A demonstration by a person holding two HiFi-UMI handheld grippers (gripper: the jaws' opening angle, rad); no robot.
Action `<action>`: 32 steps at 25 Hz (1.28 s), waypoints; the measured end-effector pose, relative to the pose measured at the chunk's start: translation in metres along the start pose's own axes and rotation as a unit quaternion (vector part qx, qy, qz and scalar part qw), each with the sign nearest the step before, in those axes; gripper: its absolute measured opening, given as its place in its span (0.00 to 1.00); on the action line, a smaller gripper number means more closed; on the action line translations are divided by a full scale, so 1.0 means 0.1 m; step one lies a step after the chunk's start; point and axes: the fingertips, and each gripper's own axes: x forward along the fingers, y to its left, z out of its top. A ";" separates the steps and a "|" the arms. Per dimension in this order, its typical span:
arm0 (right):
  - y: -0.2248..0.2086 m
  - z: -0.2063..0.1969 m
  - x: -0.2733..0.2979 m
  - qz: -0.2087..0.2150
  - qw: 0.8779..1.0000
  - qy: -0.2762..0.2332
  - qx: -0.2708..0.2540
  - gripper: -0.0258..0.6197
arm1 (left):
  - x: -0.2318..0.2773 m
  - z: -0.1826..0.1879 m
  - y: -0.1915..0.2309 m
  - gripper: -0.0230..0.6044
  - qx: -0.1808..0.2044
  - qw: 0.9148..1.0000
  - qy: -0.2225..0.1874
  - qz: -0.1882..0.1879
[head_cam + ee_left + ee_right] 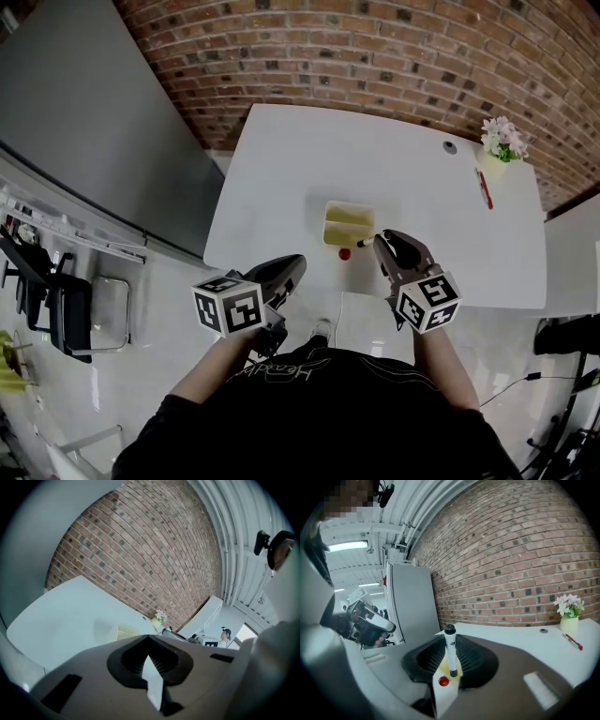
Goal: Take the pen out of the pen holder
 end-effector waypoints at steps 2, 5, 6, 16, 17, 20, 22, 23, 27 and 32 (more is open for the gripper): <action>0.06 0.11 -0.09 0.003 1.000 -0.018 -0.001 0.16 | -0.06 -0.02 -0.06 0.04 0.001 1.000 -0.005 0.000; 0.16 0.29 -0.26 0.011 0.999 -0.046 0.003 0.16 | -0.16 -0.03 -0.12 0.04 0.001 1.000 -0.016 0.003; 0.20 0.33 -0.32 0.015 0.998 -0.054 0.007 0.16 | -0.19 -0.03 -0.14 0.04 0.001 1.000 -0.020 0.004; 0.56 0.62 -0.89 0.061 0.991 -0.107 0.050 0.15 | -0.47 -0.17 -0.47 0.04 0.007 0.999 -0.047 -0.001; 0.60 0.64 -0.95 0.065 0.990 -0.110 0.057 0.15 | -0.49 -0.19 -0.51 0.04 0.009 0.999 -0.048 -0.002; 0.72 0.69 -1.16 0.079 0.987 -0.119 0.075 0.15 | -0.56 -0.28 -0.63 0.04 0.015 0.999 -0.050 -0.006; 0.81 0.69 -1.27 0.088 0.986 -0.119 0.080 0.15 | -0.61 -0.34 -0.72 0.04 0.021 0.998 -0.051 -0.008; 0.85 0.68 -1.32 0.091 0.986 -0.117 0.080 0.15 | -0.64 -0.37 -0.76 0.04 0.025 0.998 -0.052 -0.011; 0.97 0.61 -1.52 0.099 0.986 -0.111 0.080 0.15 | -0.71 -0.52 -1.00 0.04 0.058 0.996 -0.054 -0.028; 1.08 0.48 -1.71 0.103 0.987 -0.096 0.080 0.15 | -0.76 -0.69 -1.29 0.04 0.106 0.992 -0.051 -0.048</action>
